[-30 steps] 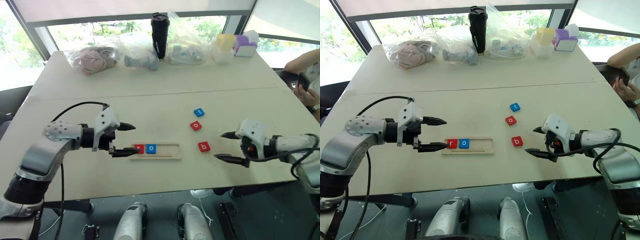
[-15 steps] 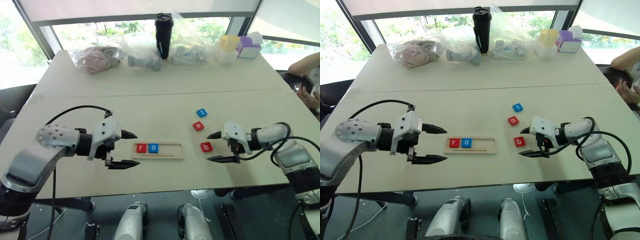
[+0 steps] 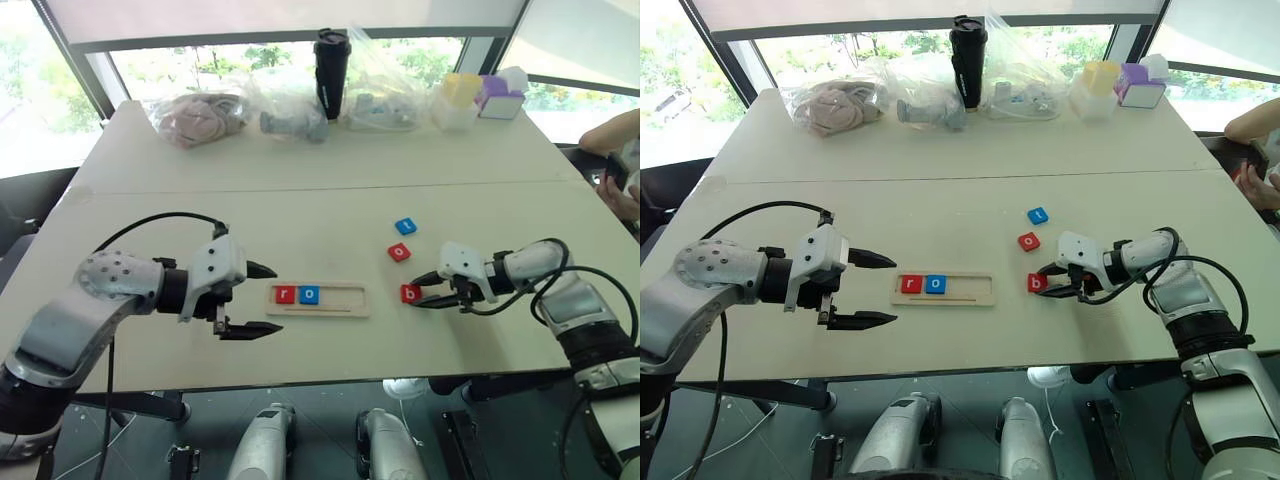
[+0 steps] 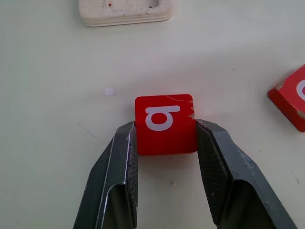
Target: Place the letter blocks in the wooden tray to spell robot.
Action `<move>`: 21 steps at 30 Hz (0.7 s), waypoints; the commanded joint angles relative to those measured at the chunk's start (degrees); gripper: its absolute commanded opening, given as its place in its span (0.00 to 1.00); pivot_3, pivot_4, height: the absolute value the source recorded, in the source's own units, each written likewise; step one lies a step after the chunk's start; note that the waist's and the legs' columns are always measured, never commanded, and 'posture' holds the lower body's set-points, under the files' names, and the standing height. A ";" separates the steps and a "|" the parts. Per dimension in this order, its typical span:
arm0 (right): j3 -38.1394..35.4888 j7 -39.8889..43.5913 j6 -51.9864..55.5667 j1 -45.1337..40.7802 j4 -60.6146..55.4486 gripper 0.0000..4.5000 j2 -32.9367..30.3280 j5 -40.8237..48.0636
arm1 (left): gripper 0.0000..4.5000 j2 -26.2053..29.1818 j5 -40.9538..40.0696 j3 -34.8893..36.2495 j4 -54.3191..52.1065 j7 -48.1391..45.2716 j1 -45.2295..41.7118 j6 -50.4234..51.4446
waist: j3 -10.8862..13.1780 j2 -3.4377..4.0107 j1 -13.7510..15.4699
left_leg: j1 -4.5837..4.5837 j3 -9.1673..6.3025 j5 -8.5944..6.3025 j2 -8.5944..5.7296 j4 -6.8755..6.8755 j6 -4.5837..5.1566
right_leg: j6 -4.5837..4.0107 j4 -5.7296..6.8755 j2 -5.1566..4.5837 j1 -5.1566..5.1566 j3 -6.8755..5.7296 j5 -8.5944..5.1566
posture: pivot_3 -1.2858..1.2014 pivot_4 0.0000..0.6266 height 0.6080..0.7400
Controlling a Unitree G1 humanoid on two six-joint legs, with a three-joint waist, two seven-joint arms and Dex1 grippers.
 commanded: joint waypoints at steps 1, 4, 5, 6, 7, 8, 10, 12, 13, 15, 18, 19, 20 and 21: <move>-2.67 -0.25 7.48 -0.68 -10.56 0.26 0.21 4.70 | 1.00 1.24 0.34 2.37 0.33 0.16 1.11 -1.14 | 0.00 0.01 -0.05 | 0.00 0.01 0.00 0.00 0.00 0.00 | 0.00 0.08 -0.01 -0.06 0.03 0.00 | 0.52 0.24 1.00; -1.82 -1.31 12.76 0.13 -18.00 0.26 1.36 6.47 | 1.00 1.54 0.30 3.11 0.67 0.64 1.92 -1.21 | 0.00 0.01 -0.01 | 0.04 -0.03 0.00 0.06 -0.01 0.00 | 0.00 0.21 0.04 -0.10 0.03 0.00 | 0.52 0.24 1.00; -0.78 -2.04 14.41 0.11 -20.74 0.26 2.40 6.69 | 1.00 1.64 0.36 3.42 1.03 0.72 2.23 -1.39 | 0.00 0.01 0.00 | 0.05 -0.04 -0.01 0.07 -0.01 -0.01 | -0.01 0.22 0.04 -0.10 0.02 -0.01 | 0.52 0.24 1.00; 0.11 -2.66 15.78 0.02 -22.80 0.26 3.42 6.84 | 1.00 1.68 0.51 3.56 1.30 0.85 2.45 -1.56 | 0.00 0.01 -0.02 | 0.05 -0.05 -0.01 0.08 -0.01 -0.02 | -0.01 0.22 0.05 -0.10 0.02 -0.01 | 0.52 0.24 1.00; 0.92 -3.37 16.96 -0.19 -24.15 0.26 4.46 6.69 | 1.00 1.68 0.65 3.69 1.55 0.92 2.62 -1.74 | 0.00 0.01 -0.03 | 0.05 -0.05 -0.02 0.08 -0.01 -0.03 | -0.01 0.22 0.04 -0.11 0.02 -0.01 | 0.52 0.24 1.00; 1.87 -4.32 17.97 -0.63 -24.71 0.26 5.86 6.23 | 1.00 1.60 0.82 3.70 1.82 1.02 2.69 -1.90 | 0.00 0.01 -0.02 | 0.05 -0.05 -0.03 0.08 -0.01 -0.04 | -0.01 0.21 0.04 -0.11 0.02 -0.01 | 0.52 0.24 1.00; 4.31 -6.21 19.04 -1.47 -24.62 0.26 8.55 4.38 | 1.00 1.51 1.14 3.62 2.15 1.17 2.78 -2.11 | 0.00 0.01 -0.04 | 0.04 -0.05 -0.04 0.08 -0.01 -0.07 | -0.01 0.20 0.02 -0.11 0.02 -0.01 | 0.52 0.24 1.00; 5.65 -7.46 19.37 -2.02 -24.04 0.26 10.00 3.21 | 1.00 1.35 1.29 3.49 2.16 1.31 2.73 -2.04 | 0.00 0.01 0.15 | 0.00 -0.03 -0.08 0.05 -0.01 -0.13 | -0.02 0.18 0.00 -0.13 0.03 -0.01 | 0.52 0.24 1.00; 5.97 -7.88 19.45 -2.22 -23.78 0.26 10.40 2.94 | 1.00 1.26 1.32 3.43 2.12 1.38 2.68 -1.96 | 0.00 0.01 0.22 | -0.01 -0.04 -0.08 0.02 0.00 -0.13 | -0.02 0.17 -0.04 -0.13 0.02 -0.01 | 0.52 0.24 1.00; 7.81 -9.30 19.01 -3.71 -21.91 0.26 12.45 1.33 | 1.00 1.03 1.41 3.35 2.10 1.66 2.92 -1.89 | 0.00 0.01 0.07 | -0.05 -0.03 -0.08 -0.01 0.03 -0.14 | -0.02 0.15 -0.06 -0.13 0.03 -0.01 | 0.52 0.24 1.00; 9.22 -10.40 17.68 -5.45 -19.61 0.26 14.90 -0.04 | 1.00 0.73 2.02 2.99 2.32 2.30 3.23 -2.29 | 0.00 0.01 -0.08 | -0.02 0.00 -0.09 -0.01 0.03 -0.14 | -0.02 0.15 -0.06 -0.13 0.03 0.00 | 0.52 0.24 1.00; 9.58 -10.59 17.14 -5.74 -19.07 0.26 15.15 -0.58 | 1.00 0.66 2.33 2.82 2.38 2.52 3.26 -2.52 | 0.00 0.01 -0.08 | -0.02 0.00 -0.08 0.00 0.01 -0.14 | -0.02 0.17 -0.05 -0.14 0.03 0.00 | 0.52 0.24 1.00; 9.96 -10.84 16.63 -6.16 -18.09 0.26 15.40 -1.19 | 1.00 0.25 2.15 2.85 2.30 2.93 3.20 -2.35 | 0.00 0.01 -0.07 | -0.02 0.00 -0.08 0.01 -0.02 -0.13 | -0.02 0.18 -0.03 -0.17 0.03 0.00 | 0.52 0.24 1.00; 10.20 -10.97 16.11 -6.47 -17.26 0.26 15.50 -1.66 | 1.00 -0.11 2.02 2.82 2.09 3.33 3.11 -2.11 | 0.00 0.01 0.02 | -0.02 0.00 -0.03 0.02 -0.04 -0.06 | -0.02 0.19 -0.01 -0.17 0.02 0.00 | 0.52 0.24 1.00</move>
